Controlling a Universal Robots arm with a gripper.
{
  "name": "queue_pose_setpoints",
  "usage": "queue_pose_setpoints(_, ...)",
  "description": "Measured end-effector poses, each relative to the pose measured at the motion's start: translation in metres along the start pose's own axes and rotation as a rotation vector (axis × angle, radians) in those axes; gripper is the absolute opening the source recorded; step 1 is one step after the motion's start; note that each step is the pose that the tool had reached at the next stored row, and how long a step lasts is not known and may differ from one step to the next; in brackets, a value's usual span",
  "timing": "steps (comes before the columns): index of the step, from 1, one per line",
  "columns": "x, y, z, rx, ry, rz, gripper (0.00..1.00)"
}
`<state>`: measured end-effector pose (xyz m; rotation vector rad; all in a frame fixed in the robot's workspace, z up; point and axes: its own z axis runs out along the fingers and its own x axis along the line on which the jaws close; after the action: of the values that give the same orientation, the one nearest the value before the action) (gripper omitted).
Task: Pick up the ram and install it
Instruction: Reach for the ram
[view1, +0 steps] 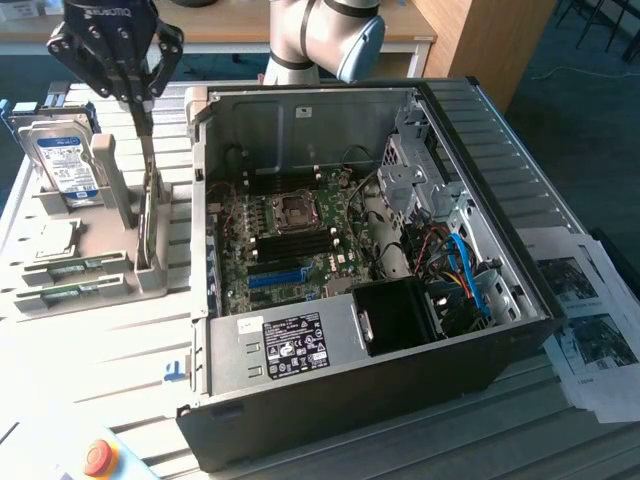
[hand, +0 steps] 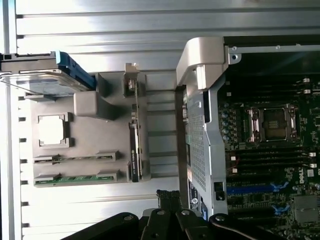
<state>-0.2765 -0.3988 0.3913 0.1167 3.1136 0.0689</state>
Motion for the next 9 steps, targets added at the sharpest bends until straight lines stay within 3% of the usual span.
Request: queue_pose_setpoints(9, 0.028, -0.0021, -0.0001, 0.0002, 0.0, 0.0, 0.1)
